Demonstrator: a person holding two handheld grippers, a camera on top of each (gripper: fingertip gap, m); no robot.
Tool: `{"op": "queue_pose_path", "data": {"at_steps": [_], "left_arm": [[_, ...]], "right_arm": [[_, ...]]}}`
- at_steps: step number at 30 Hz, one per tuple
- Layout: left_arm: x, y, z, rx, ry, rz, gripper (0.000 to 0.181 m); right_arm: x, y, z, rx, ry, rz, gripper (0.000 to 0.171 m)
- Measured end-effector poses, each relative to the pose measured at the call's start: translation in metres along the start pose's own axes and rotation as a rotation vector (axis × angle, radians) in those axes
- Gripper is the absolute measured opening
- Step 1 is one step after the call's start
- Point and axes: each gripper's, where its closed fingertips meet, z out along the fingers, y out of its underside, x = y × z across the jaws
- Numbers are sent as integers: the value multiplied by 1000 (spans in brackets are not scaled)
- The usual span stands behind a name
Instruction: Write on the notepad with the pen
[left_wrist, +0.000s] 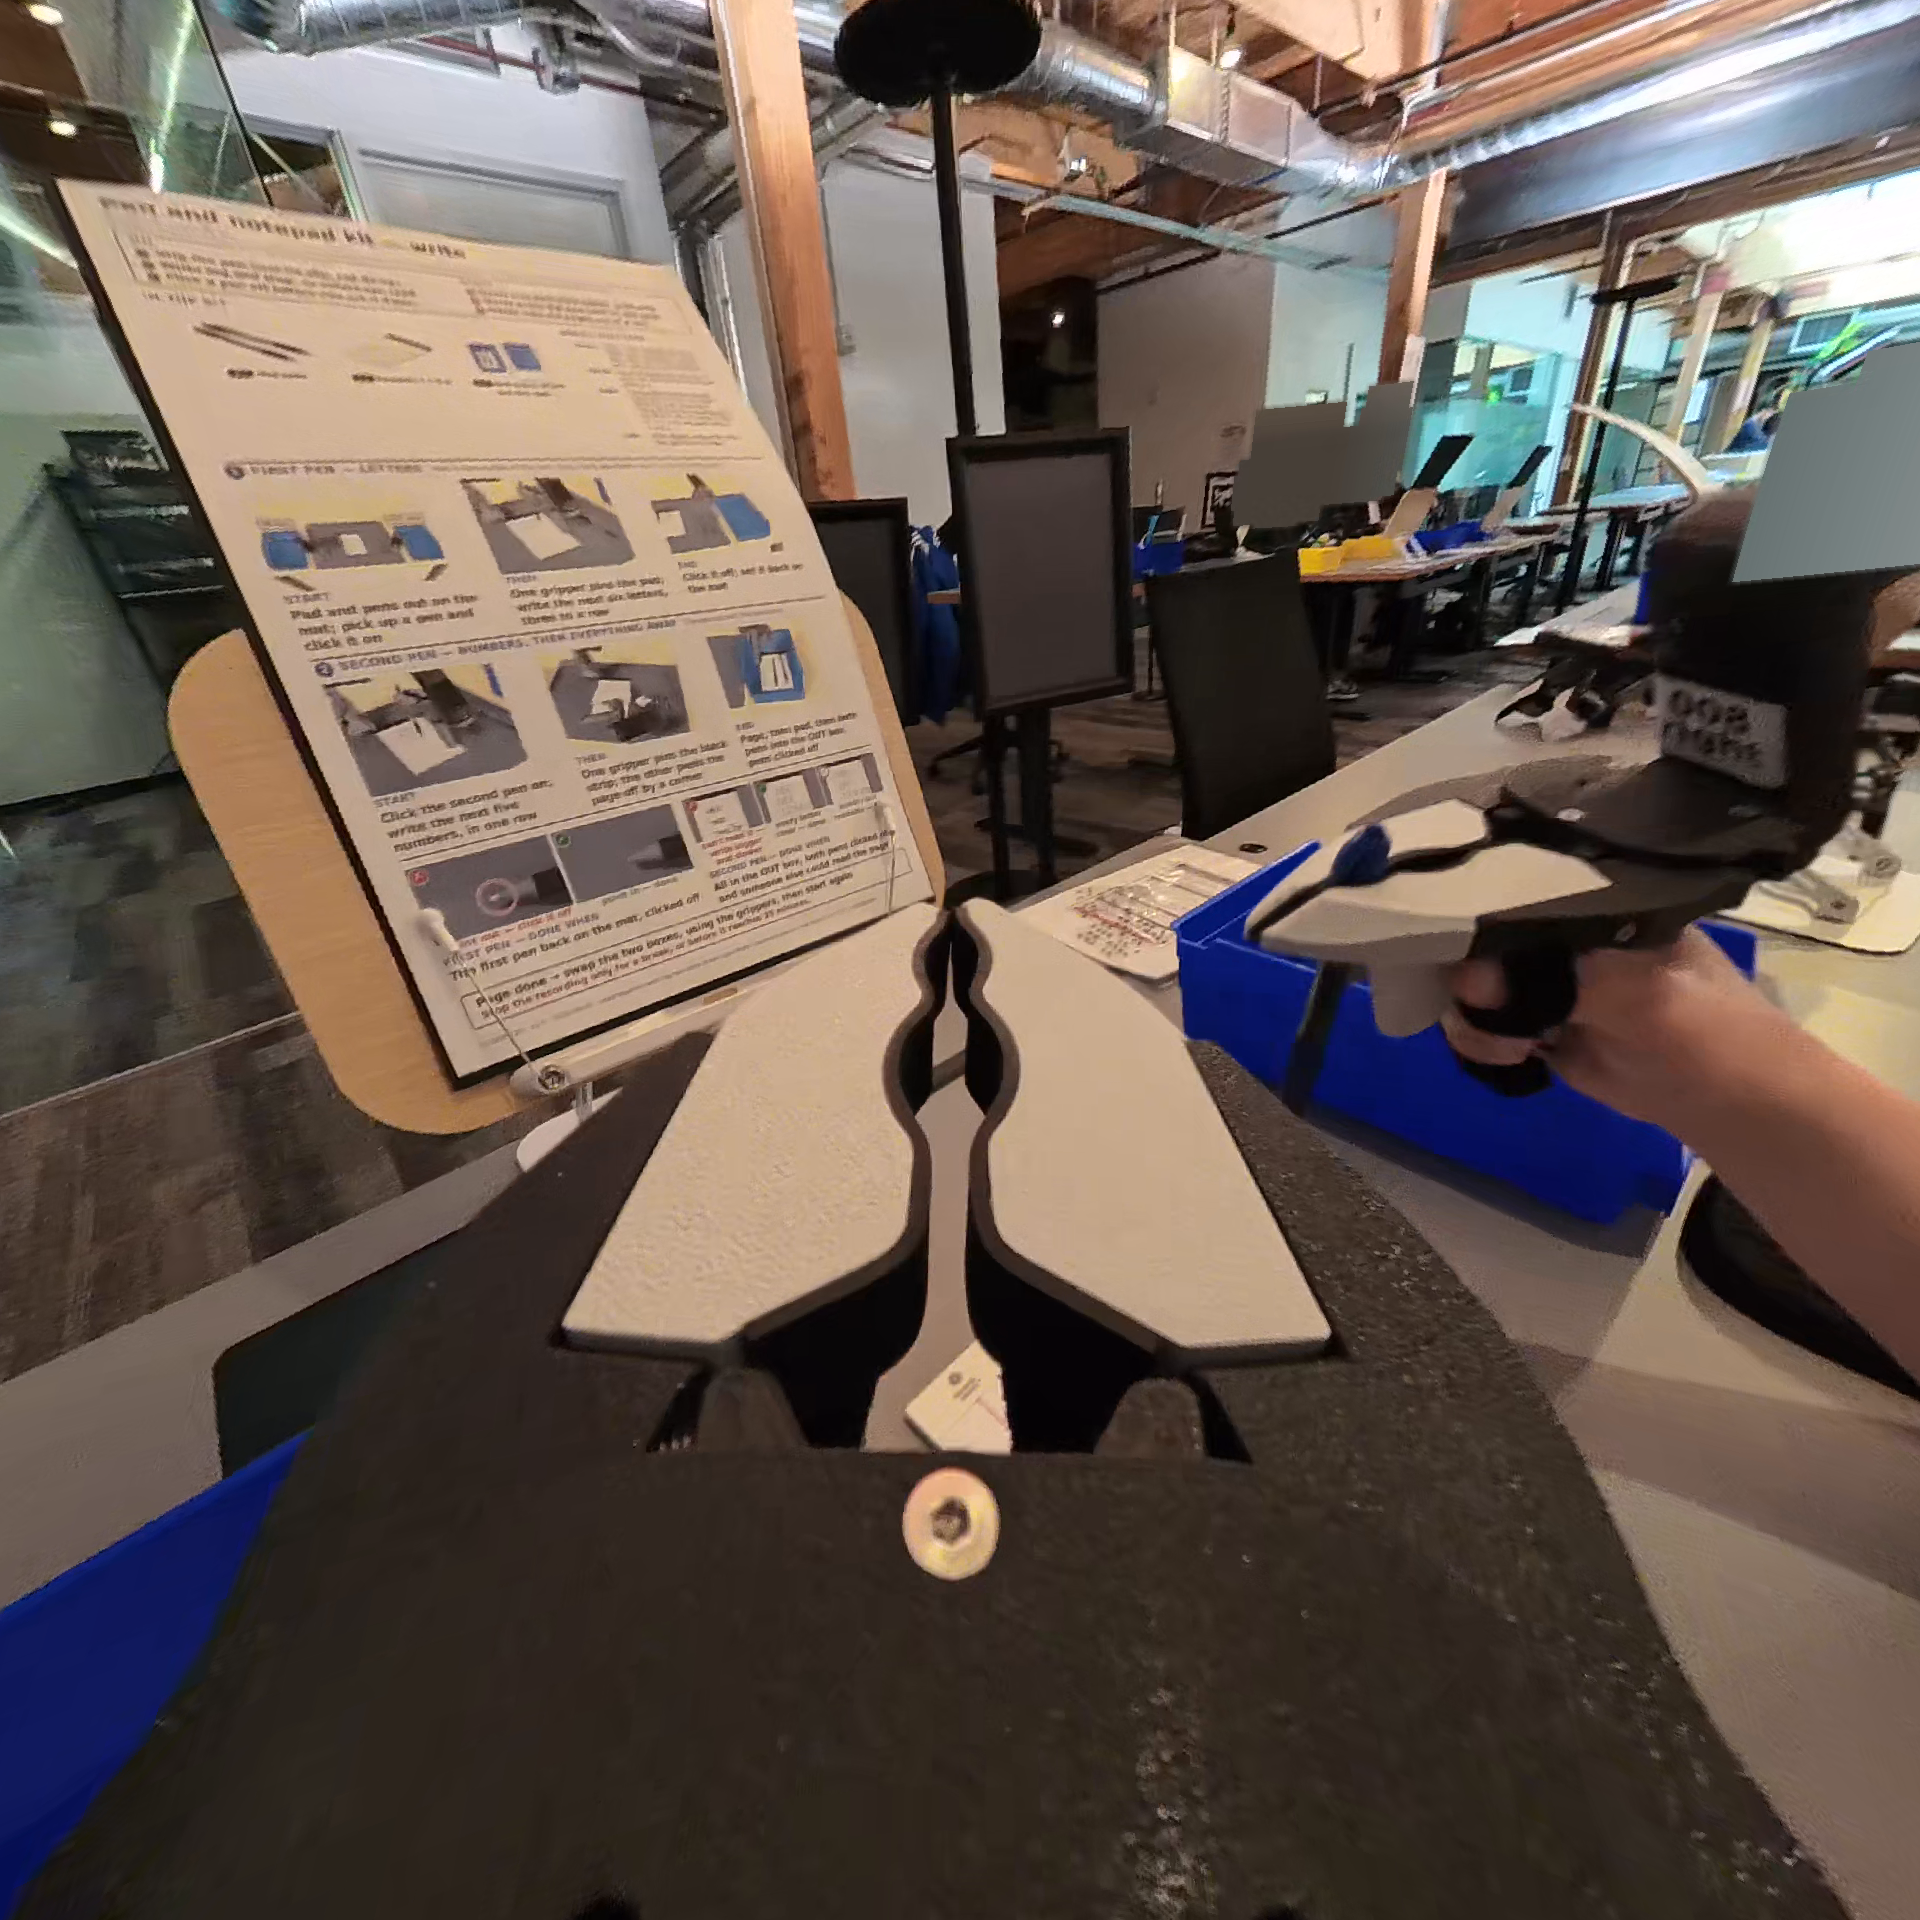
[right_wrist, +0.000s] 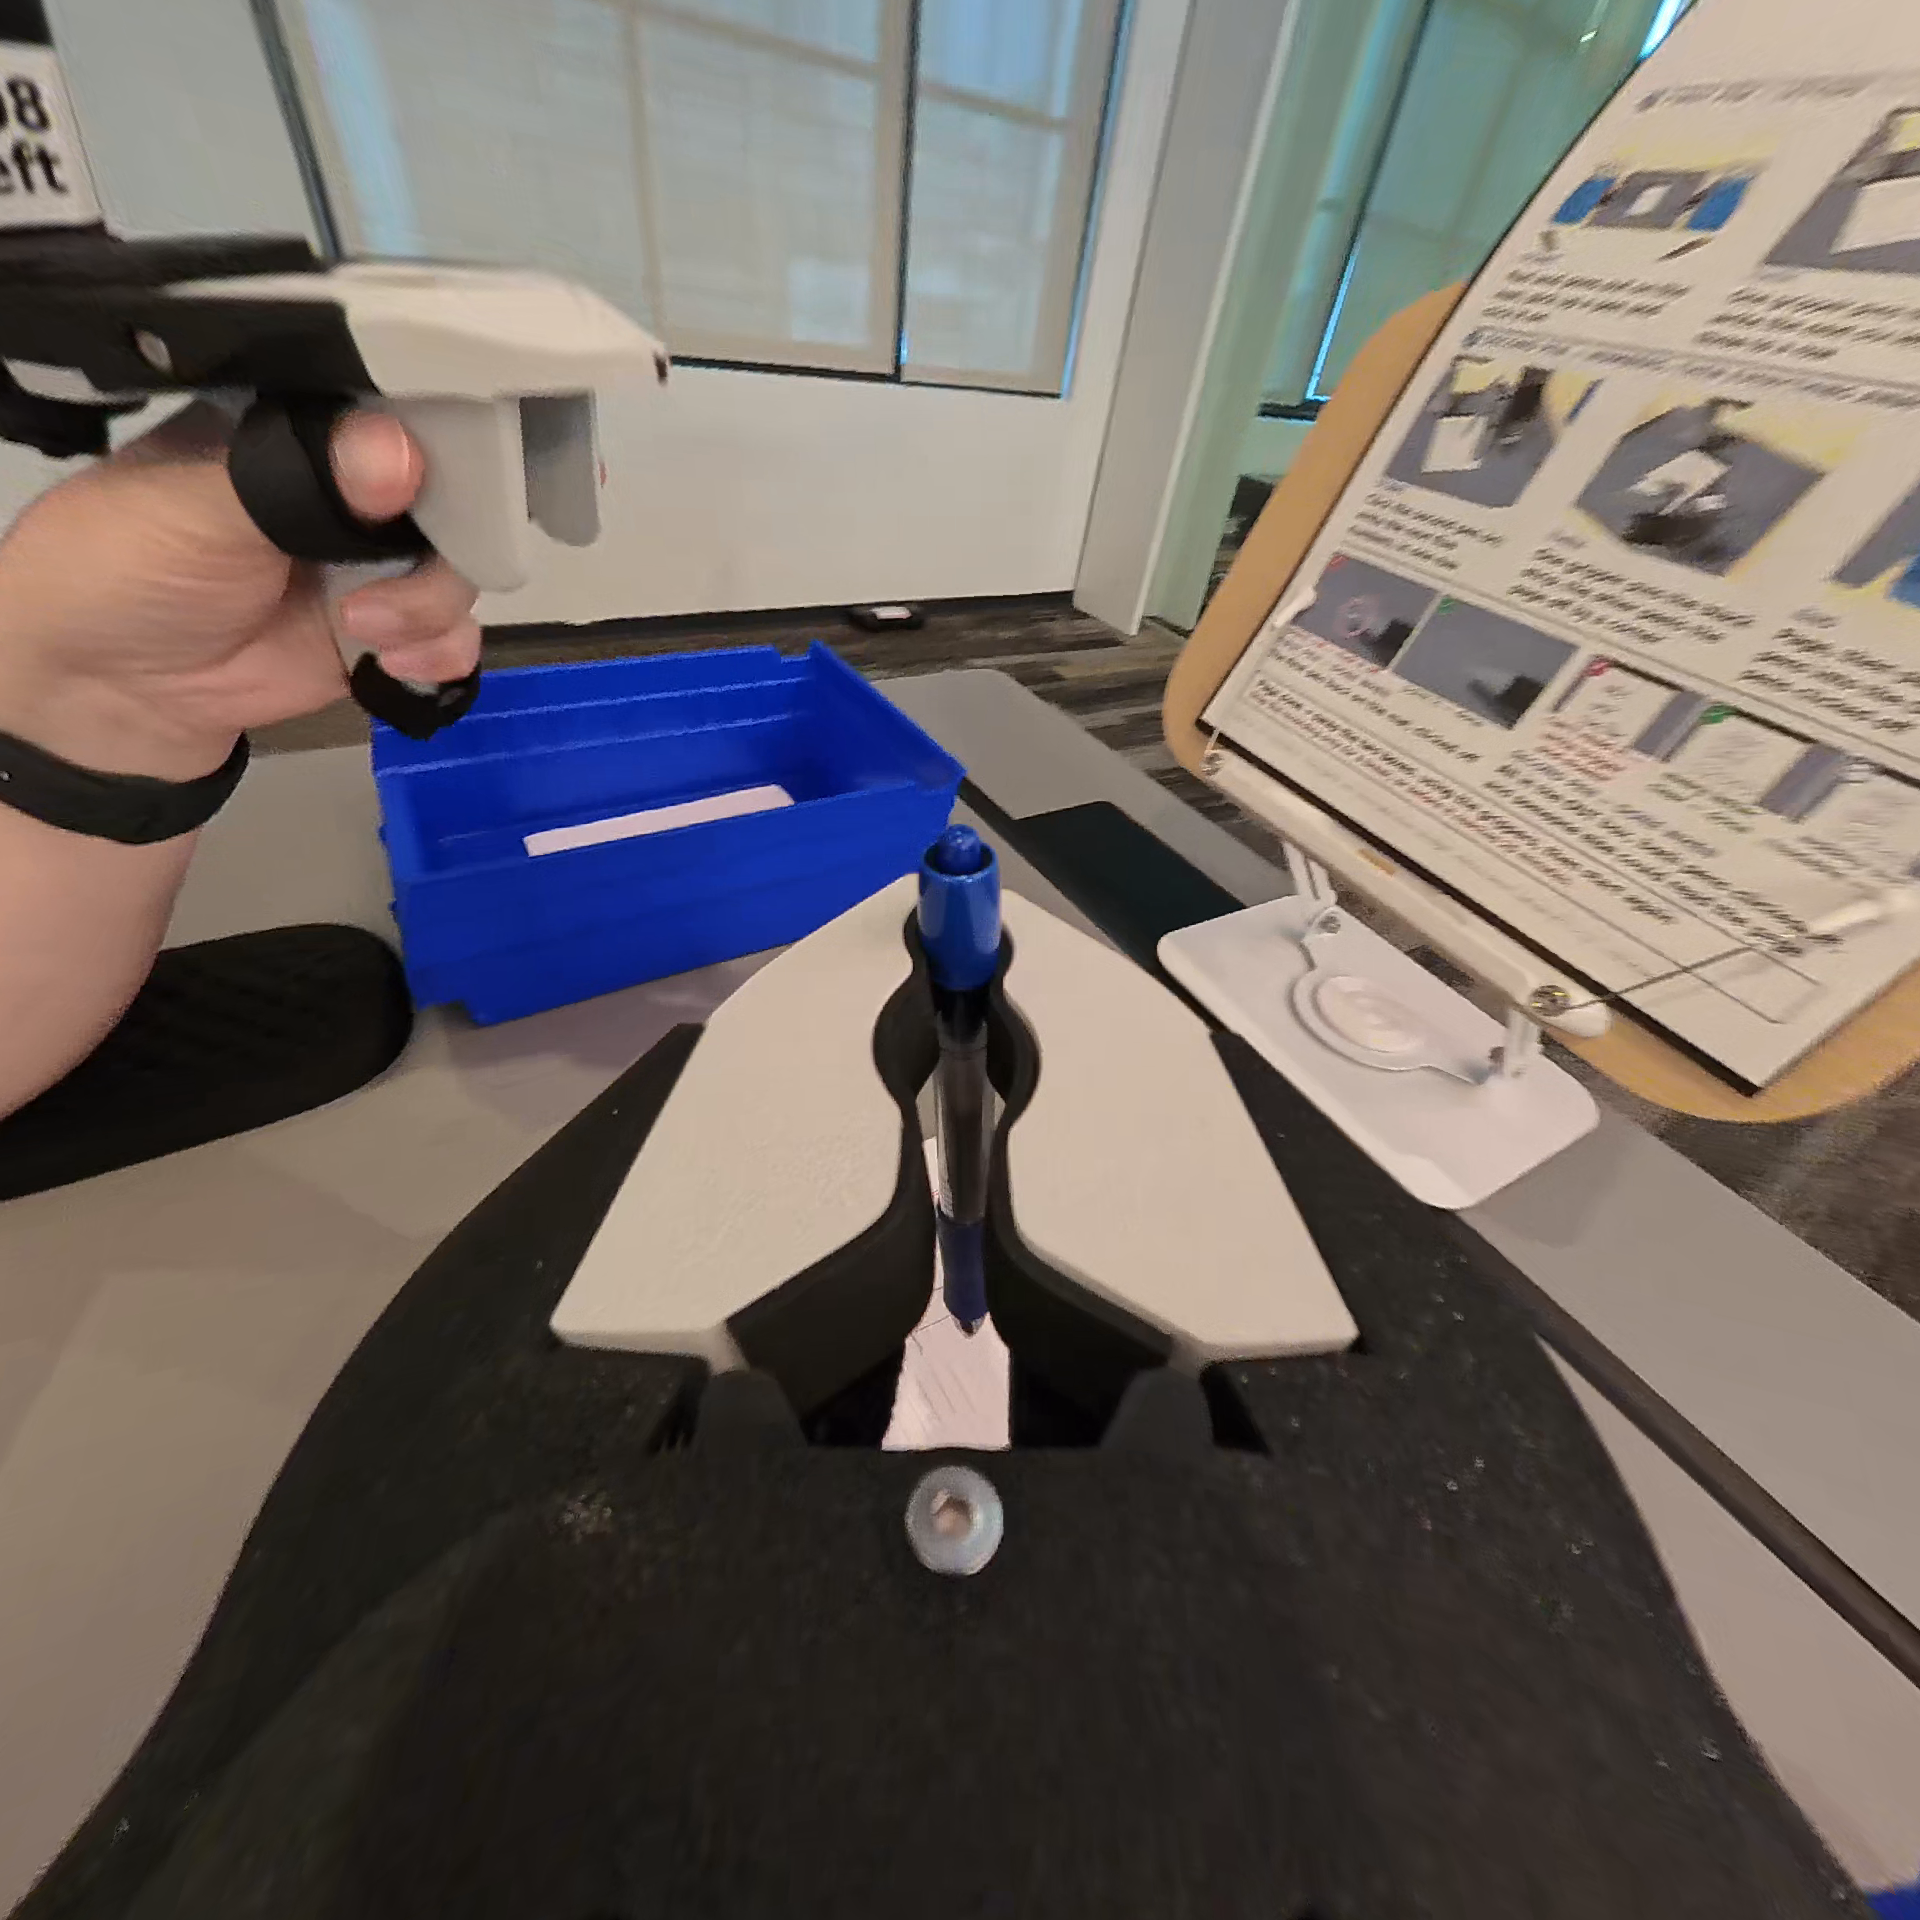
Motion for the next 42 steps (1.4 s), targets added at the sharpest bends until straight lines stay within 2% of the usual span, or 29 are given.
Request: {"op": "queue_pose_path", "data": {"at_steps": [8, 14, 19, 27, 34, 42], "left_arm": [[12, 37, 19, -151, 74, -36, 0], [44, 71, 40, -210, 257, -254, 0], [50, 96, 50, -288, 243, -209, 0], [52, 101, 50, -326, 203, -100, 0], [70, 107, 53, -349, 240, -71, 0], [66, 106, 52, -357, 222, -62, 0]], "right_arm": [[21, -26, -36, 101, 33, 144, 4], [30, -33, -52, 166, -8, 272, 4], [37, -31, -57, 161, 12, 272, 4], [46, -31, -67, 158, 59, 265, 4], [50, -29, -70, 126, 104, 230, 4], [53, -25, -70, 94, 141, 208, 4]]}}
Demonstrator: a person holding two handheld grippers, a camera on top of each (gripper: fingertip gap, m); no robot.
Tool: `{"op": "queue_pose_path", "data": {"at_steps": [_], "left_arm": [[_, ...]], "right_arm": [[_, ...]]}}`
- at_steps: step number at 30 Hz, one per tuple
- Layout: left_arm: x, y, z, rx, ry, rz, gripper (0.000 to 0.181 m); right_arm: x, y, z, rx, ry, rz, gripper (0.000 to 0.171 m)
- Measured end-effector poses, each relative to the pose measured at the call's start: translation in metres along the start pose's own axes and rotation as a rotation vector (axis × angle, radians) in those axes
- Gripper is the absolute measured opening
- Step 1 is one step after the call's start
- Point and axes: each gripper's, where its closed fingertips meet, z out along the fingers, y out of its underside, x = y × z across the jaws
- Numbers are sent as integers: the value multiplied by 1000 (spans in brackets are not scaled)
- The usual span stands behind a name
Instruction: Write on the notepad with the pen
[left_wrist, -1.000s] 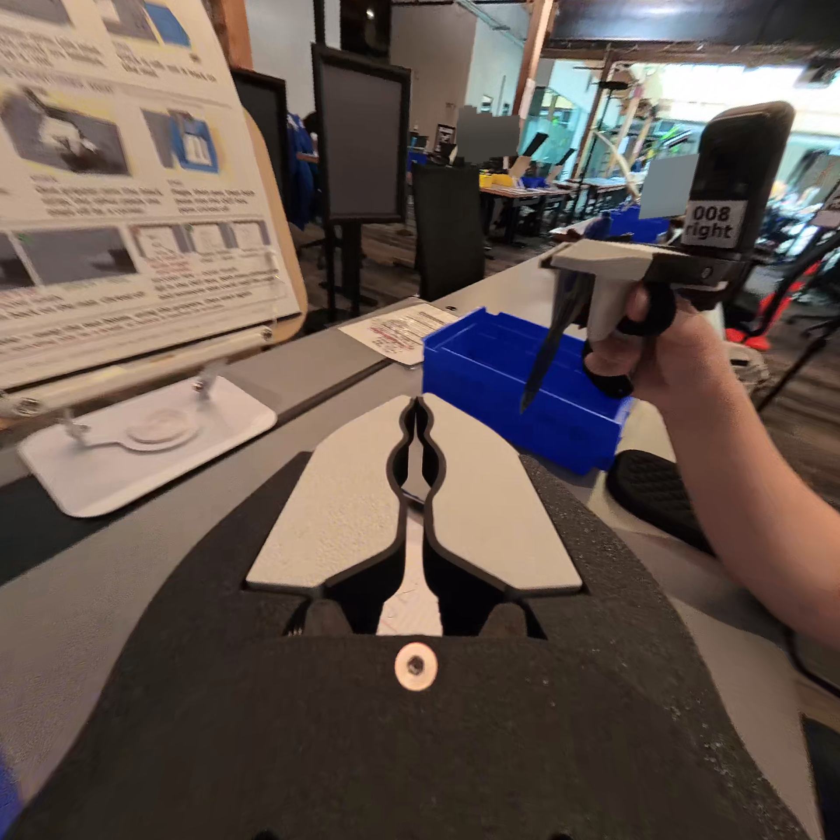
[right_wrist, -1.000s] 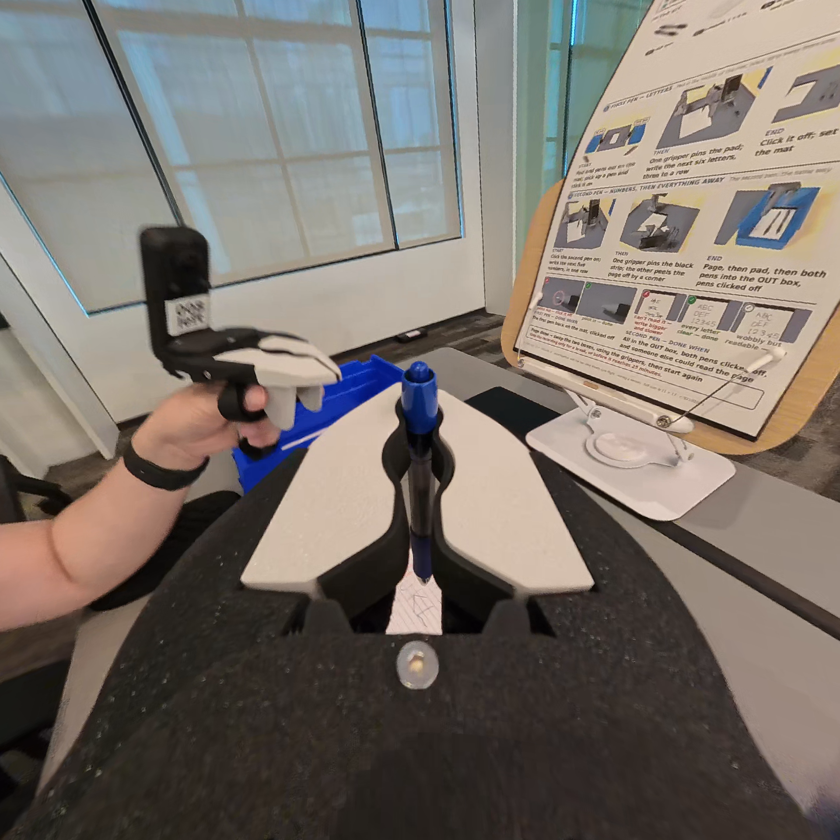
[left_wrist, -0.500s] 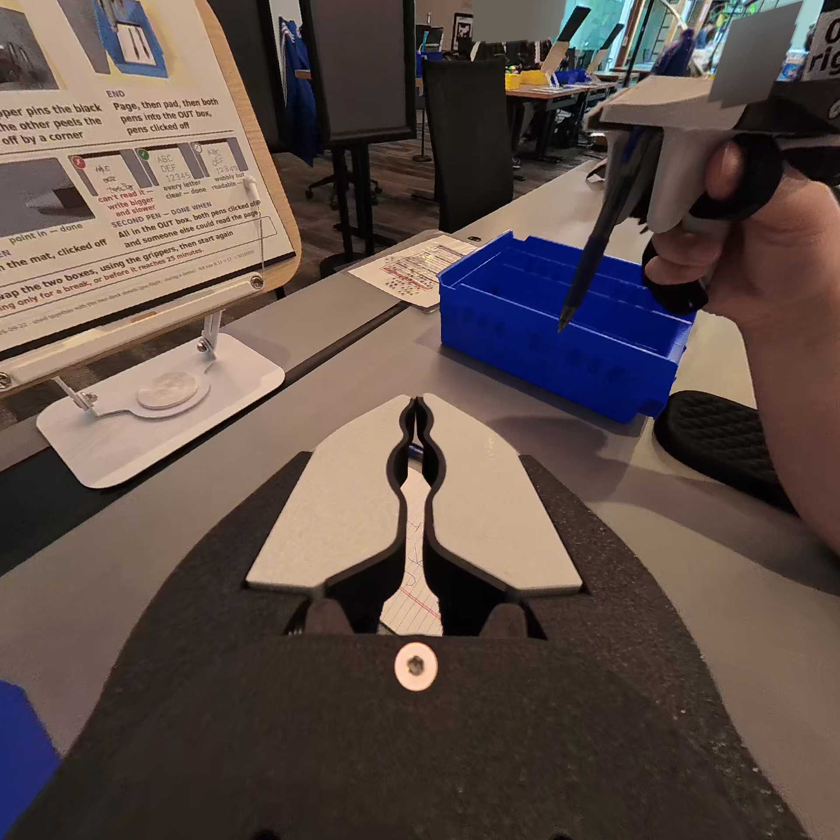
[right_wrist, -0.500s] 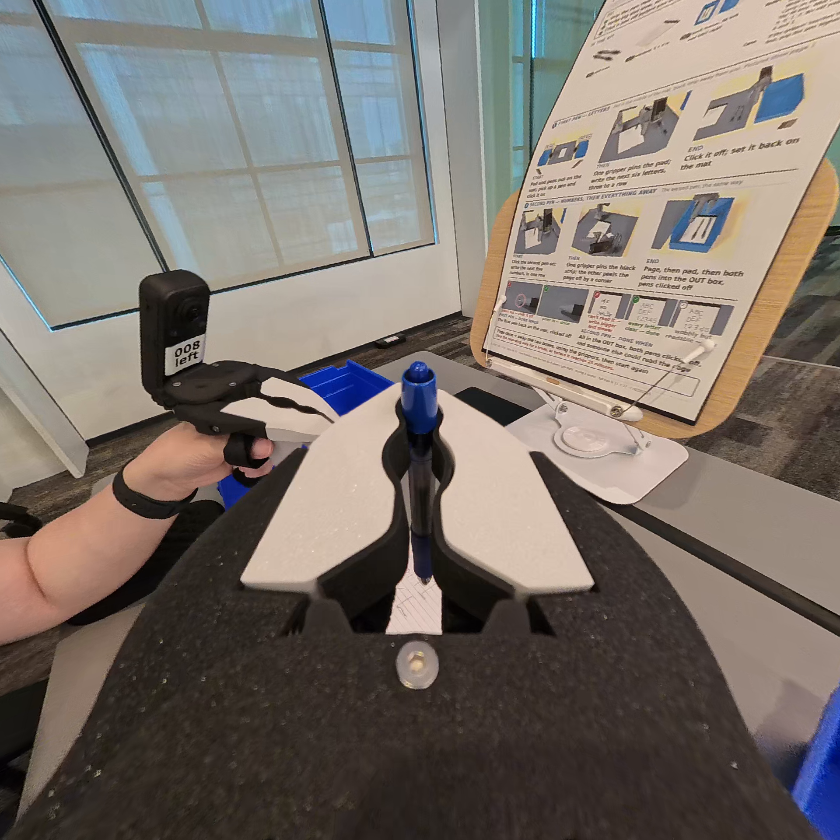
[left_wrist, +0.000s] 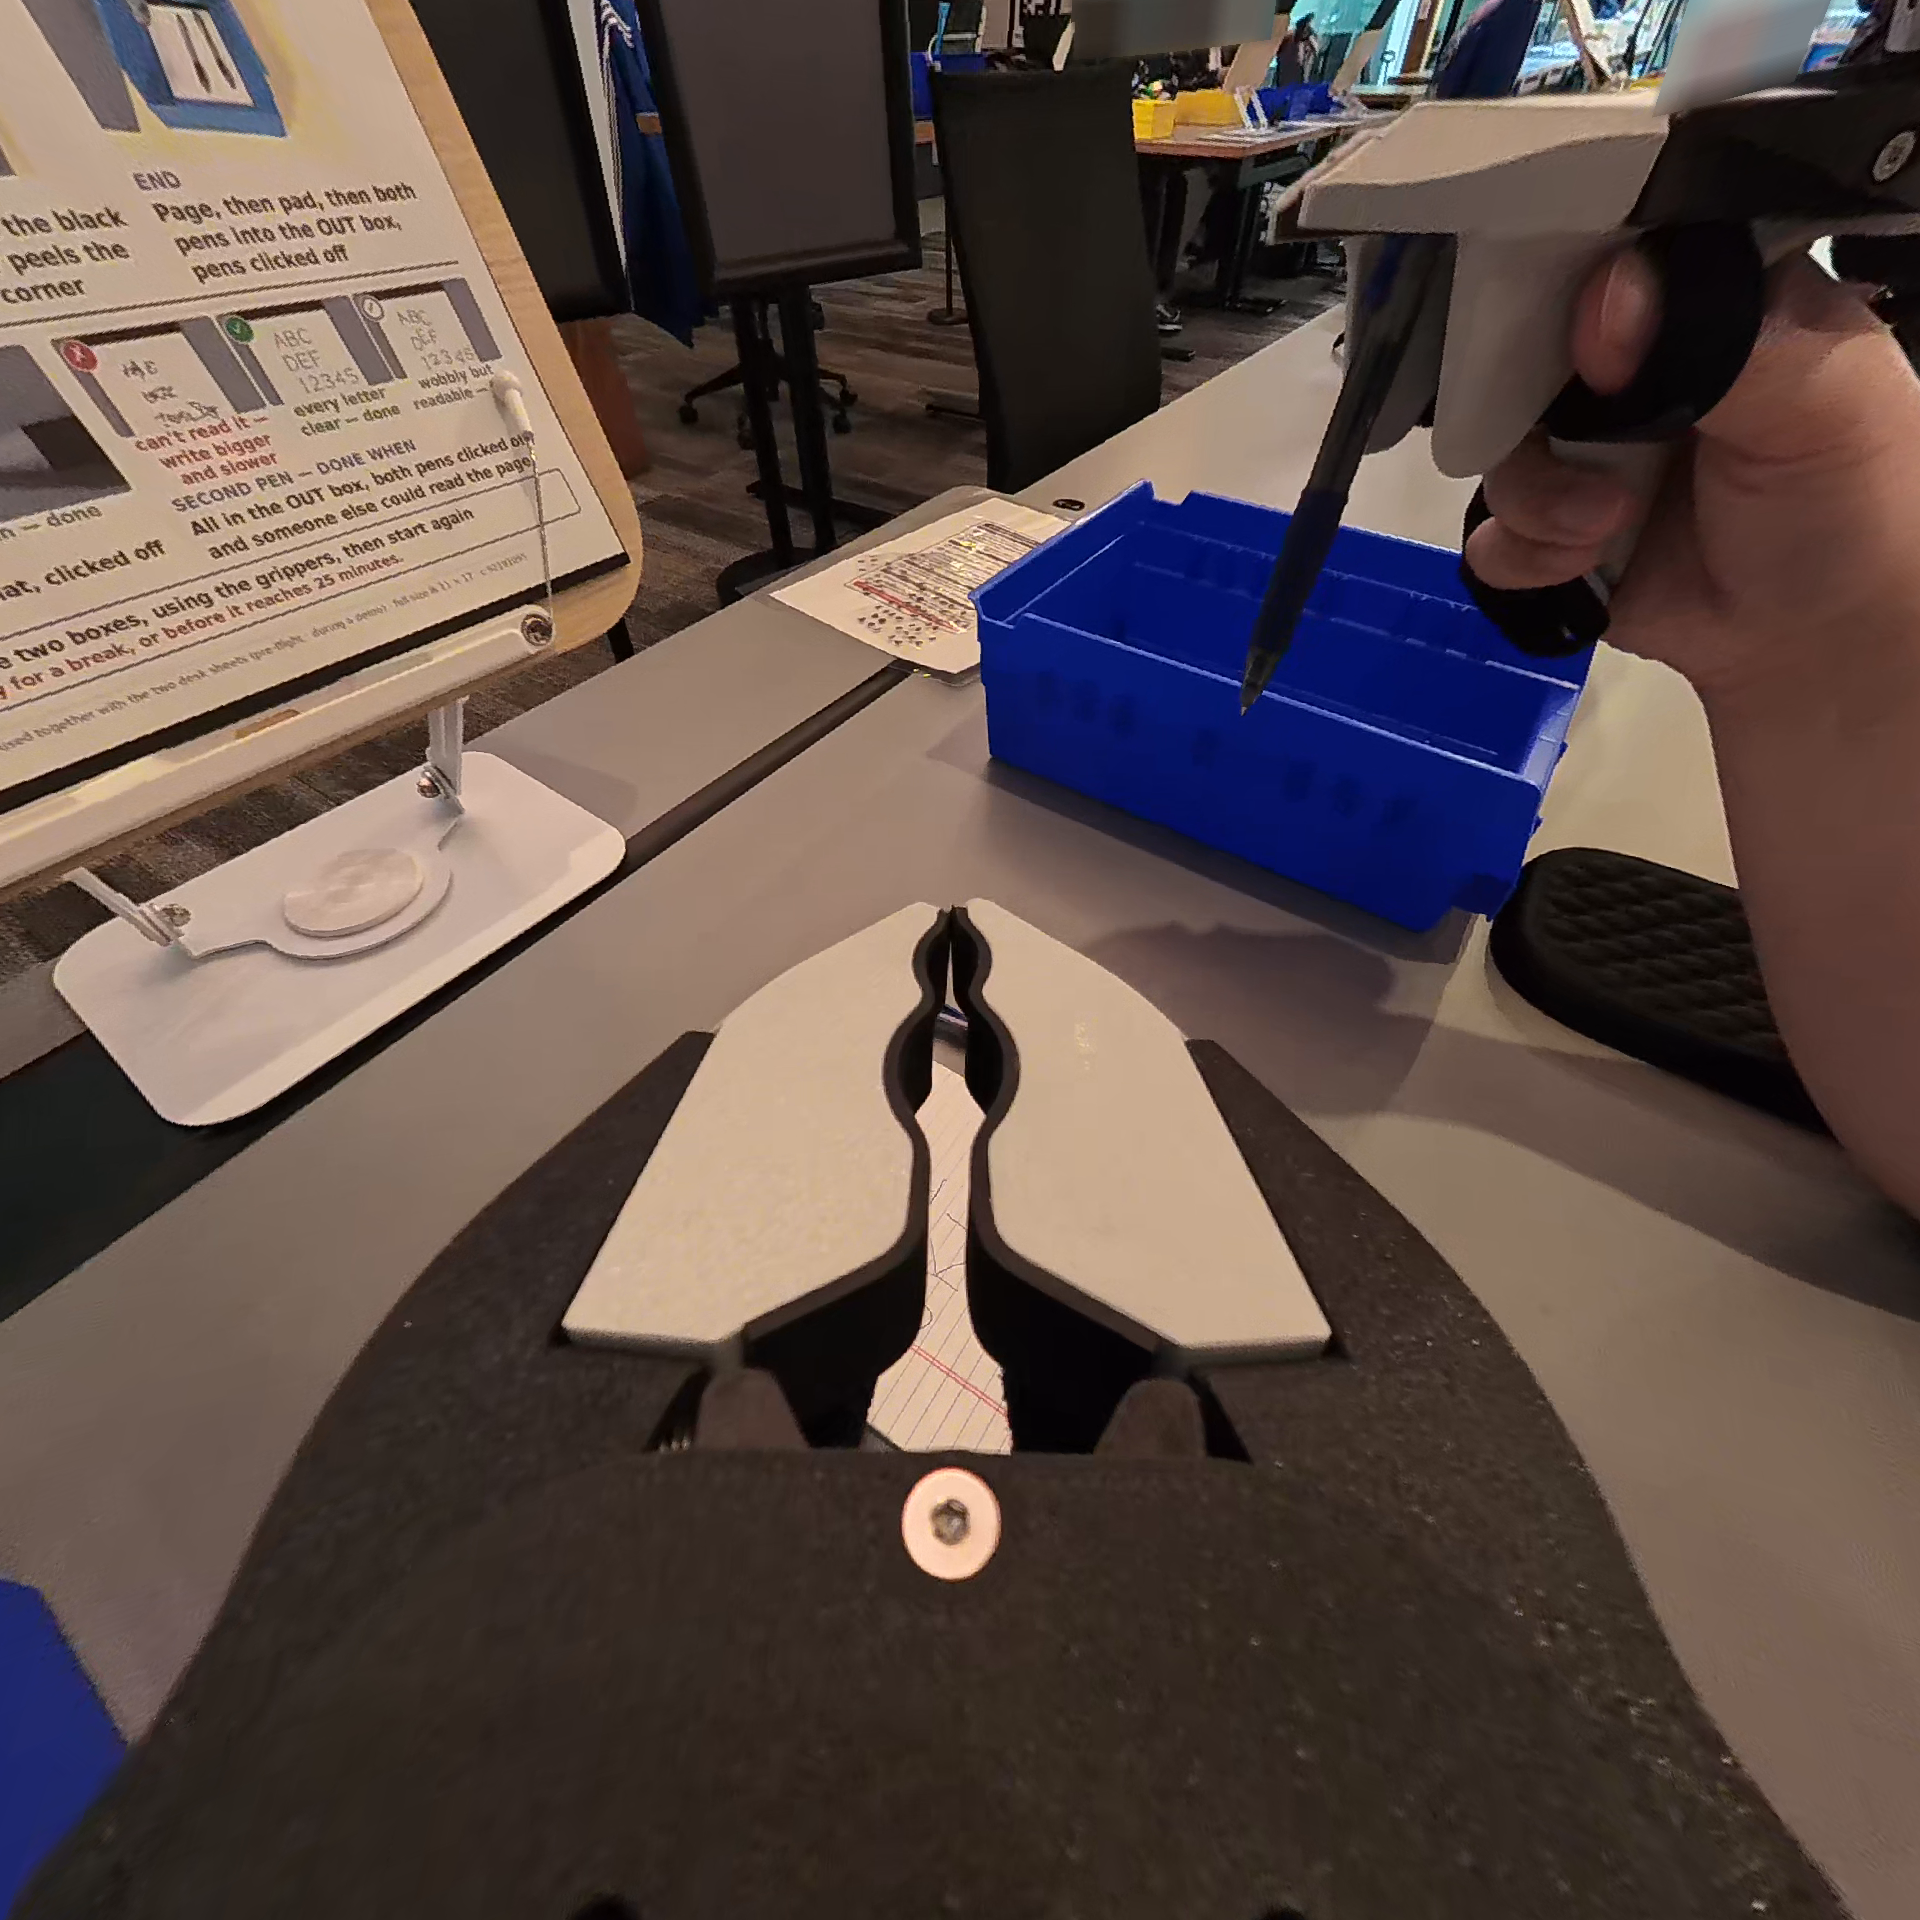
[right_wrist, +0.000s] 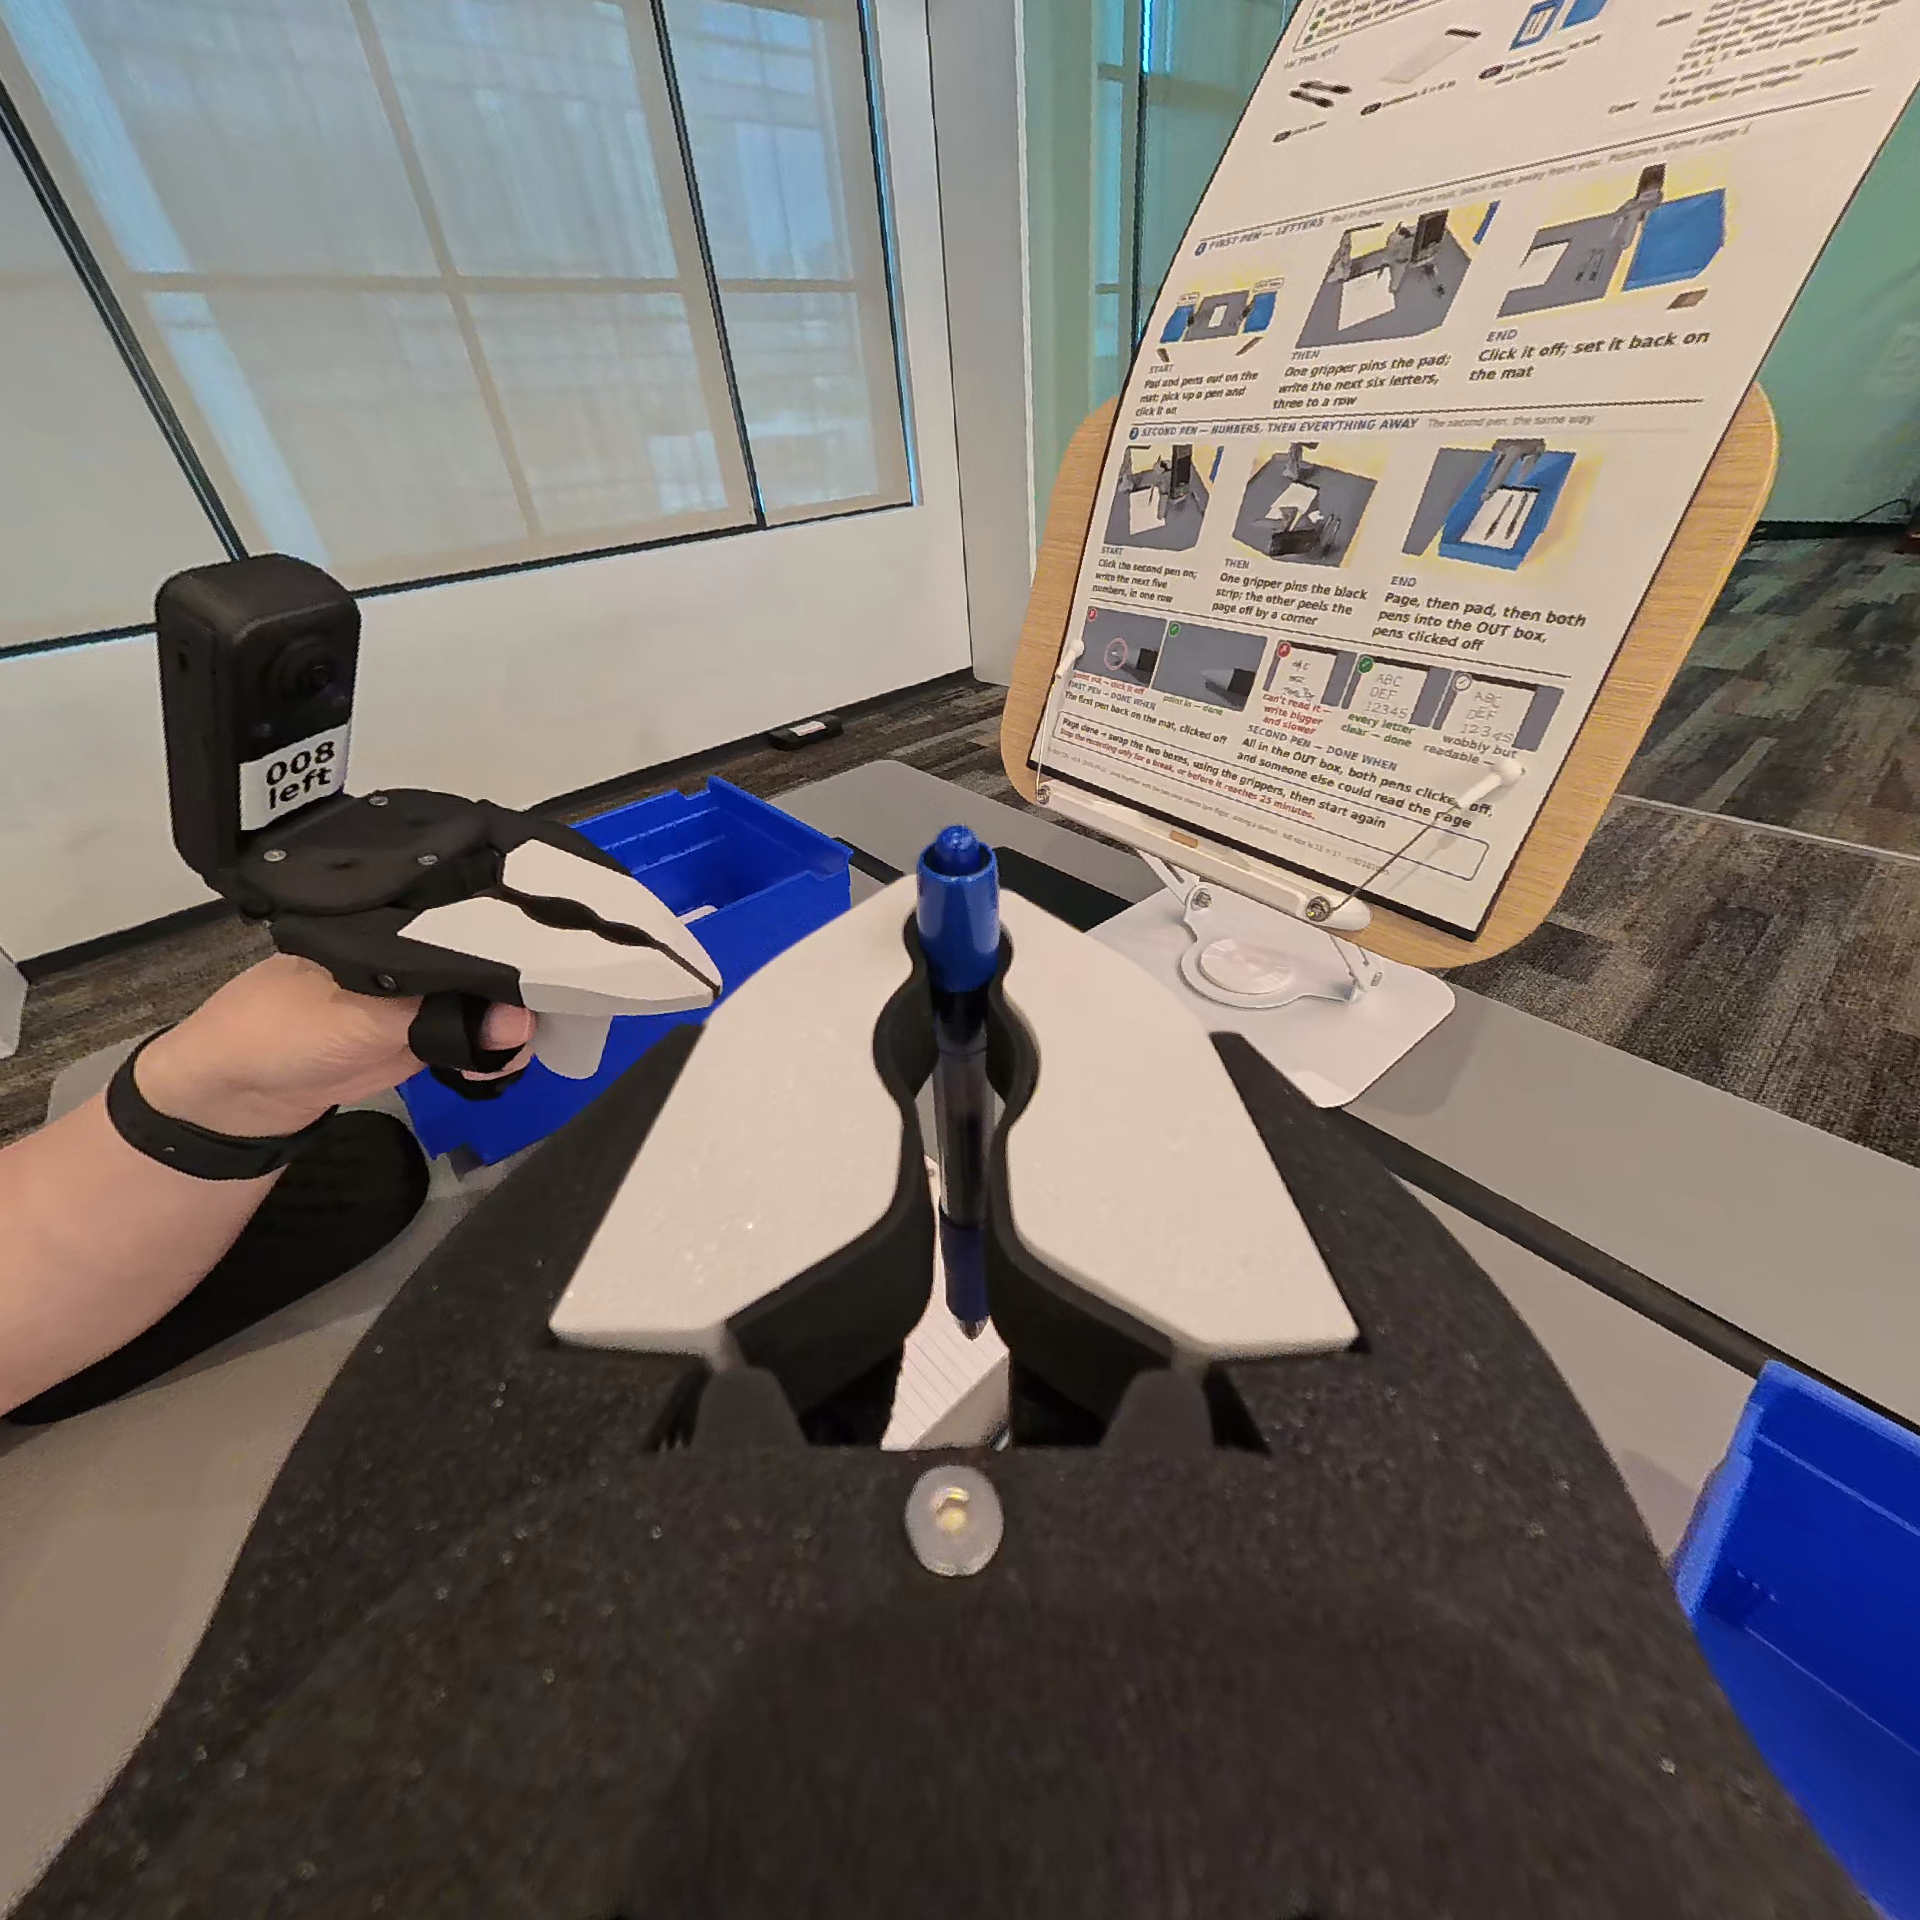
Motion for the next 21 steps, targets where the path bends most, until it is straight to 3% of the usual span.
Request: {"op": "queue_pose_path", "data": {"at_steps": [17, 21], "left_arm": [[1, -1, -1, 0, -3, 7, 0], [1, -2, -2, 1, -5, 15, 0]], "right_arm": [[0, 2, 1, -7, -1, -3, 5], [-18, -9, -1, 12, -74, 10, 4]]}}
